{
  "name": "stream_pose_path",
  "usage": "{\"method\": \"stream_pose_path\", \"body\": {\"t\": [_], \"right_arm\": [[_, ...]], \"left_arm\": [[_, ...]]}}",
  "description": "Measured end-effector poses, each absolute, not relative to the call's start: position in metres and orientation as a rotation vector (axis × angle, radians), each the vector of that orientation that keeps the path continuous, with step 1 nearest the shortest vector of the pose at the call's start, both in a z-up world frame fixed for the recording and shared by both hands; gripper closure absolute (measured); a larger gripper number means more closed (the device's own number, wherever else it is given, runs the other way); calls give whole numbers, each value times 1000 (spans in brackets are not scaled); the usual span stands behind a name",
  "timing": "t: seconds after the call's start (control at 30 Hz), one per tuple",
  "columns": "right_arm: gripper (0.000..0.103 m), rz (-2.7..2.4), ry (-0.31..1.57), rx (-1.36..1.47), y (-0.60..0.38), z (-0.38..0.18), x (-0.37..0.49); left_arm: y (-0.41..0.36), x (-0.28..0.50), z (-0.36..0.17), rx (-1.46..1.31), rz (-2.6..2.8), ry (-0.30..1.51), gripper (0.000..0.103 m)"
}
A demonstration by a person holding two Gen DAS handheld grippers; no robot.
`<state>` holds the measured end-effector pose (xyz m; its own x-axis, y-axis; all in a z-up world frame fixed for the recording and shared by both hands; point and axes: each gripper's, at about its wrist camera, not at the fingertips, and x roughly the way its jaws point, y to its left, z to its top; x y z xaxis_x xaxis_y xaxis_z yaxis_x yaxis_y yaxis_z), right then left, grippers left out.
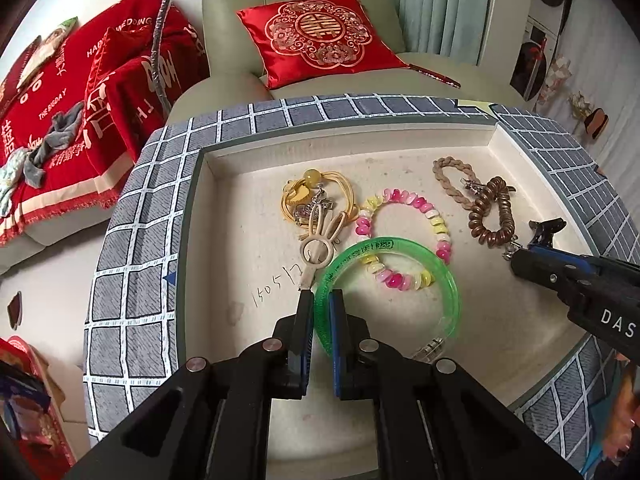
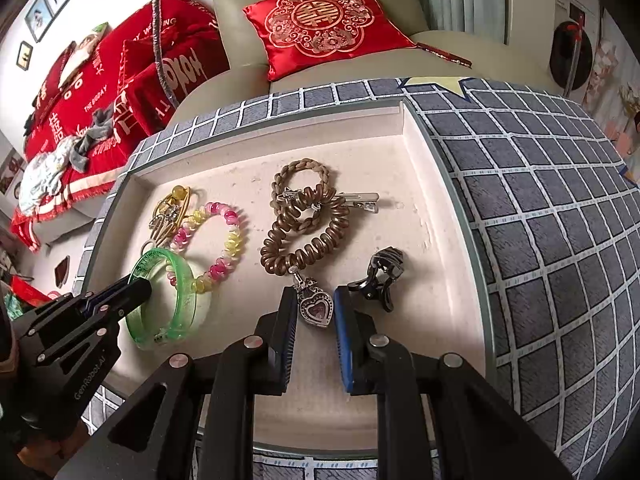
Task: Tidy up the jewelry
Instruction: 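Open the right tool to drop the pendant while the left tool releases the bangle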
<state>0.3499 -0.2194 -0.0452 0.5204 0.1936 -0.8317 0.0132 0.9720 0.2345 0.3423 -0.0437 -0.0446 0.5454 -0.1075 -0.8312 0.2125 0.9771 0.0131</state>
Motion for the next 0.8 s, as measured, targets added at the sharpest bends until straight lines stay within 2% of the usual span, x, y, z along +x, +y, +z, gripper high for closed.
{"method": "stream_pose_path", "body": {"t": [0.07, 0.13, 0.2, 0.23, 0.8], "right_arm": [[82, 111, 1024, 224, -219, -45, 350], [77, 117, 1027, 234, -220, -44, 349], [54, 121, 1021, 255, -223, -42, 348], [52, 124, 1012, 265, -223, -41, 346], [52, 135, 944, 319, -231, -11, 330]], "left_arm": [[-45, 342, -45, 127, -184, 971, 81], [-47, 340, -45, 146, -176, 962, 81], [-48, 337, -43, 154, -166, 948, 81], [-48, 336, -43, 152, -166, 943, 81], [-45, 334, -29, 135, -156, 909, 81]]}}
